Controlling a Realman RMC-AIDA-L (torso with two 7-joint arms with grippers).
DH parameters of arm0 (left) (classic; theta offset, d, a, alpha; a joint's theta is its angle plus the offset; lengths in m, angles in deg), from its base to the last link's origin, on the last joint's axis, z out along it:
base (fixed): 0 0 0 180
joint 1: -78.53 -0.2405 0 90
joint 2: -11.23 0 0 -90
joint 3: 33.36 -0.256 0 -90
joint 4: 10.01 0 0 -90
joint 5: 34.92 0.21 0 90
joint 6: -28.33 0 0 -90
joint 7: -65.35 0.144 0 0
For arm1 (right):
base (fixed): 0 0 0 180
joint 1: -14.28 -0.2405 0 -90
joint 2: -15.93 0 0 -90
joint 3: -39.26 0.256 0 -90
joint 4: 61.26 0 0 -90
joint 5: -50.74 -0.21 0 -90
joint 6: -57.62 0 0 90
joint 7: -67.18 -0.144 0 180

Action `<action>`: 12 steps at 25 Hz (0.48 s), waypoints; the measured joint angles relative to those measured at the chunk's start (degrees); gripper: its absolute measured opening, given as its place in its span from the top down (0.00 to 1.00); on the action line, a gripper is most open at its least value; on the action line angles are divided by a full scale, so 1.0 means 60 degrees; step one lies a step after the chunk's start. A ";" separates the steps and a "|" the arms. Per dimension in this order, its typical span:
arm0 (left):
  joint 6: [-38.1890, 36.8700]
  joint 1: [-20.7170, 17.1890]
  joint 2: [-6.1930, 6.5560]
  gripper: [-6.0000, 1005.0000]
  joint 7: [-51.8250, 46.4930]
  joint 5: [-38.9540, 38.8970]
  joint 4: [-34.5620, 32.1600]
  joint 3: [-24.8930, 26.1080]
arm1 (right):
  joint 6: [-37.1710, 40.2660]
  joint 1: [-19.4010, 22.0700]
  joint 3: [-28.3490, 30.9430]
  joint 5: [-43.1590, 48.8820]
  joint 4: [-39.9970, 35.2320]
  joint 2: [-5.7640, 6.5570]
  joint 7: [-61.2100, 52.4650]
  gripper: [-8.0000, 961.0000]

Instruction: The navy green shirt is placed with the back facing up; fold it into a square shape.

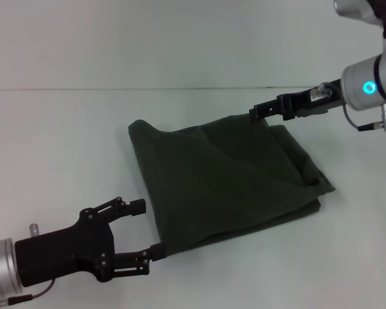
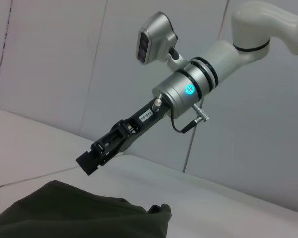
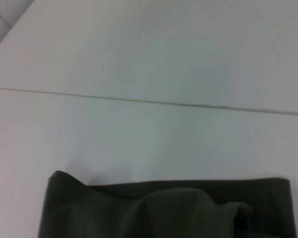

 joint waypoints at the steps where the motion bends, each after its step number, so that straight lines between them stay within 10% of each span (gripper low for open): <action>1: 0.0009 0.0000 0.0000 0.05 0.0013 0.0000 0.0004 -0.0001 | -0.0143 0.0003 -0.0004 -0.0003 0.0110 -0.0030 0.0026 0.13; 12: 0.0069 -0.0011 -0.0014 0.05 0.0157 -0.0060 0.0110 -0.0001 | -0.1438 -0.0032 -0.0048 -0.0064 0.0634 -0.0602 0.0408 0.15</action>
